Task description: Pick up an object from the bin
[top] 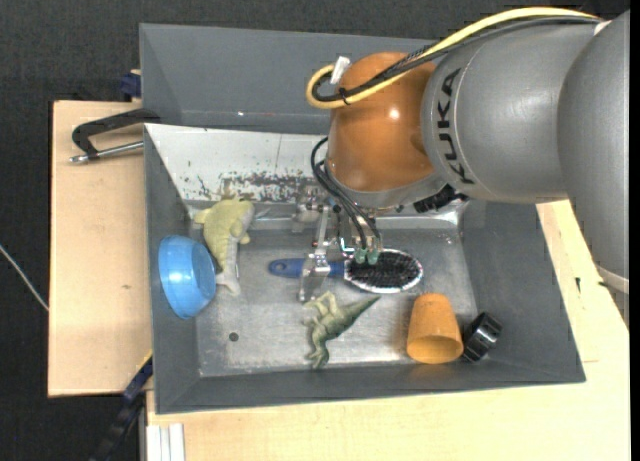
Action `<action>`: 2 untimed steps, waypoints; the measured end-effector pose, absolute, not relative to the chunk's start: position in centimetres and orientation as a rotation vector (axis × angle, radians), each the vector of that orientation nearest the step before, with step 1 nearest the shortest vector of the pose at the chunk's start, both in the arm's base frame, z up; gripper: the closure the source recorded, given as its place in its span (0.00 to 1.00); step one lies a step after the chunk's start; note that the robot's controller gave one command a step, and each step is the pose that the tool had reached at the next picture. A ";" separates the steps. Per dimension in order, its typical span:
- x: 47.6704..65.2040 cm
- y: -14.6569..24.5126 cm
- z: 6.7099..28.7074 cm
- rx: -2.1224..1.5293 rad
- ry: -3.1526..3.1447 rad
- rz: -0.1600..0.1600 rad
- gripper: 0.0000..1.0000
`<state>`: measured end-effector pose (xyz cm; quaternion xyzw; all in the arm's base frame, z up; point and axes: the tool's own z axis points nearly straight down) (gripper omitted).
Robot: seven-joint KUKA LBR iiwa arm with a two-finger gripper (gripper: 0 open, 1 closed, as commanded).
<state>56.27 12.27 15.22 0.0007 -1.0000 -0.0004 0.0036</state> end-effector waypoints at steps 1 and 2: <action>57.2 5.1 9.3 0.012 -3.166 -0.011 0.00; 56.6 4.6 8.4 0.006 -3.144 -0.002 1.00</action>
Offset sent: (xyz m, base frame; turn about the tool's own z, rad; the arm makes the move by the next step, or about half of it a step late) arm 0.0016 -0.0889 -0.0822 -0.0024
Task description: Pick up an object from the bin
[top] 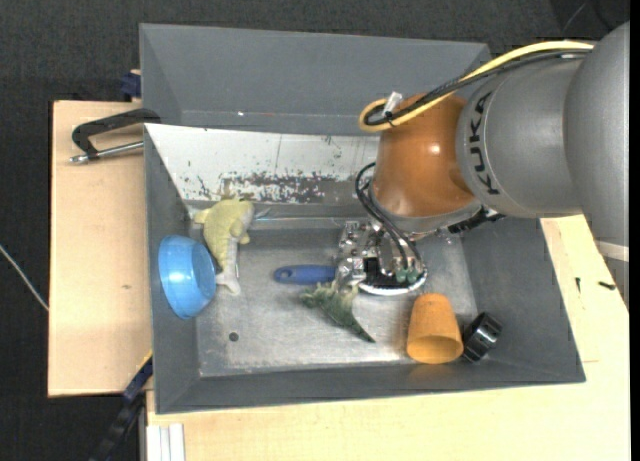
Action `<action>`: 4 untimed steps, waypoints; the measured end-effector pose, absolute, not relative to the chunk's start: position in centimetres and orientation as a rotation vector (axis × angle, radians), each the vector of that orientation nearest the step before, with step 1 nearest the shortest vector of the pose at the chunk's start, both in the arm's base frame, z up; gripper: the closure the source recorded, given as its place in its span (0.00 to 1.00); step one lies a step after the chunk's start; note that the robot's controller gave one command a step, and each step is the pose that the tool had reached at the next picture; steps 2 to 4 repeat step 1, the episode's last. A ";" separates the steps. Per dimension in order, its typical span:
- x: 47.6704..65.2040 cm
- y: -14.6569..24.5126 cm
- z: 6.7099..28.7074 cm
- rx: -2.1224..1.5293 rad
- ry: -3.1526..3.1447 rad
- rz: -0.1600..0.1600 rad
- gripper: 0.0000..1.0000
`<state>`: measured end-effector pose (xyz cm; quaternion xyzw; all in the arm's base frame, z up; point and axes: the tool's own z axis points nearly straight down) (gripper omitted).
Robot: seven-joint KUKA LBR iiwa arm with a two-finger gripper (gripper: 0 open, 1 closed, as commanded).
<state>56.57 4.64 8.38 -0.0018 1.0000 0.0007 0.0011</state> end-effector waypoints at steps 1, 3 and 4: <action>56.9 6.4 21.2 -0.026 3.129 0.004 1.00; 56.9 6.4 21.2 -0.026 3.129 0.004 1.00; 56.9 6.4 21.2 -0.026 3.129 0.004 1.00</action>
Offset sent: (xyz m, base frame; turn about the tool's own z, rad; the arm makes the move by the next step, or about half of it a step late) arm 0.0011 0.0158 0.1230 -0.0117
